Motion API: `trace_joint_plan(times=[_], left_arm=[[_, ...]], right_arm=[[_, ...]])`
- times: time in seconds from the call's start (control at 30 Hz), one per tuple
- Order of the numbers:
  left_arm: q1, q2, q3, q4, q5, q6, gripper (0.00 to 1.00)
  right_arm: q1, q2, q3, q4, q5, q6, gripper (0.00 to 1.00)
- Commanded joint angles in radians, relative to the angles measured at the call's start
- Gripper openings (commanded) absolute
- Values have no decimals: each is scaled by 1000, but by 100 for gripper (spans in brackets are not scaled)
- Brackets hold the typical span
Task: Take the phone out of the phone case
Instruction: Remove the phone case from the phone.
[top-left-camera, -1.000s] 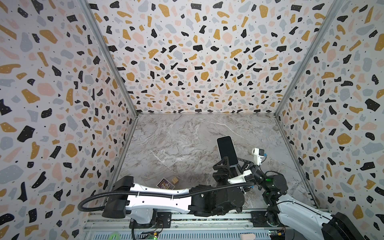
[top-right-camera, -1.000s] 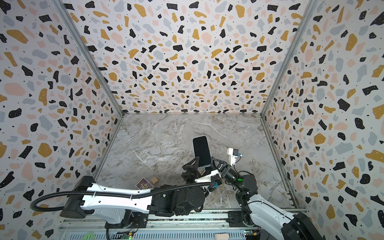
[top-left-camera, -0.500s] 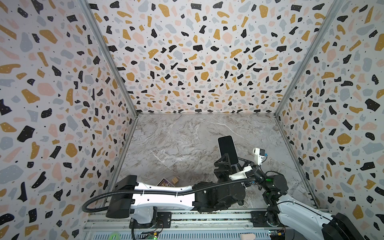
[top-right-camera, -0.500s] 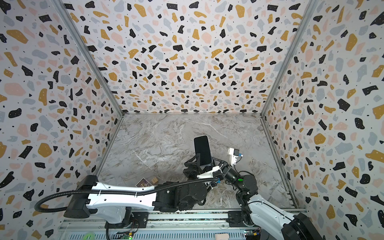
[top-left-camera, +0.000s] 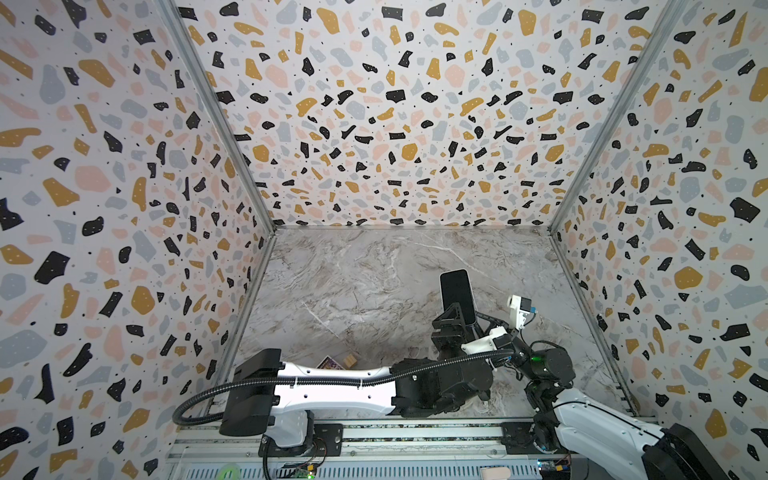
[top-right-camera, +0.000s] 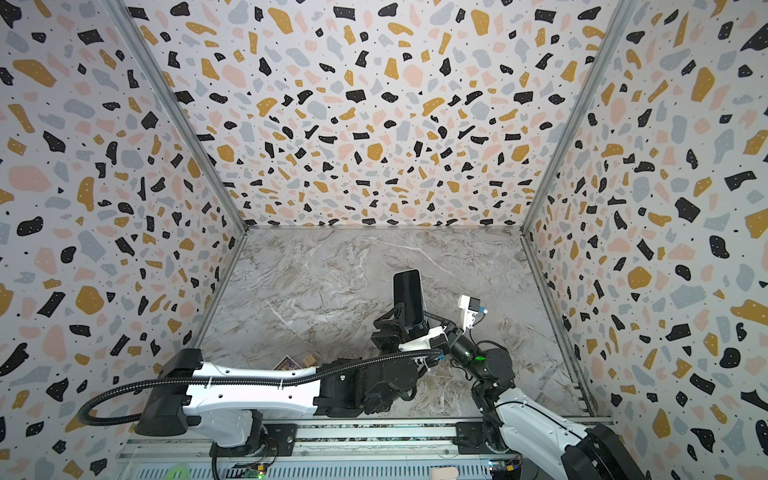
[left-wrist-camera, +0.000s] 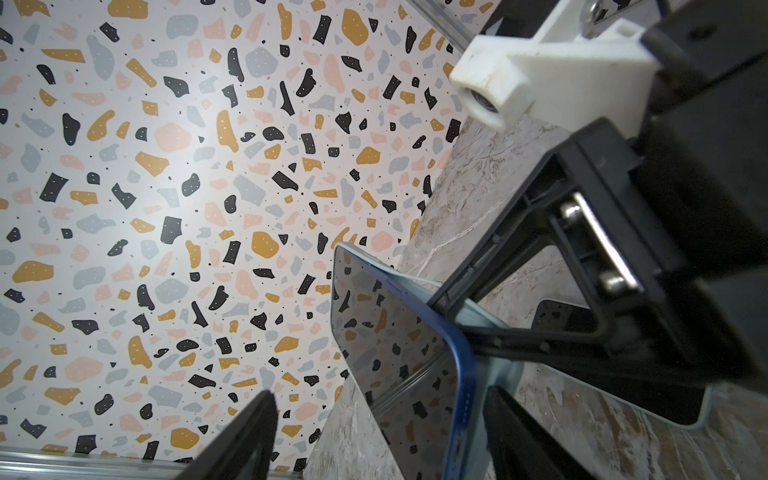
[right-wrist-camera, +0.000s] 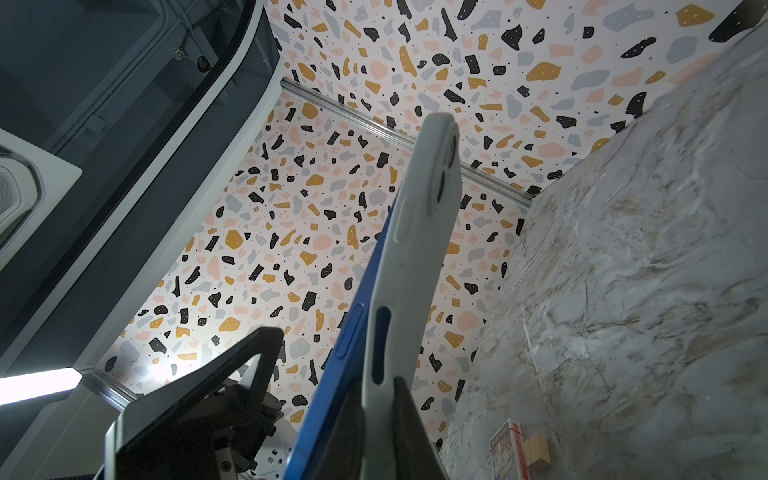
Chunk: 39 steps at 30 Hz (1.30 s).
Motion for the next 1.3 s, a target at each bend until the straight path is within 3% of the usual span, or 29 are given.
trace_joint_plan(times=[0.0, 0.23, 0.33, 0.5, 0.63, 0.7, 1.0, 1.13, 1.27], left_arm=[[30, 6, 34, 37, -4, 24, 78], [38, 1, 26, 25, 35, 27, 67], [38, -3, 23, 18, 54, 20, 57], [38, -7, 27, 11, 54, 16, 37], [39, -15, 10, 23, 24, 21, 8], [38, -23, -10, 39, -6, 27, 0], [36, -173, -186, 126, -90, -3, 0], [23, -241, -261, 120, -68, -19, 0], [9, -264, -288, 52, -96, -87, 0]], right_arm=[[13, -19, 17, 106, -41, -9, 0], [15, -13, 15, 112, -40, -11, 0], [16, -16, 16, 106, -38, -12, 0], [16, -16, 21, 103, -41, -14, 0], [16, -16, 25, 79, -39, -14, 0], [16, -16, 29, 48, -32, -14, 0], [19, -13, 114, -320, 119, -57, 0], [22, 110, 163, -349, 174, -47, 0], [34, 324, 248, -296, 203, -38, 0]])
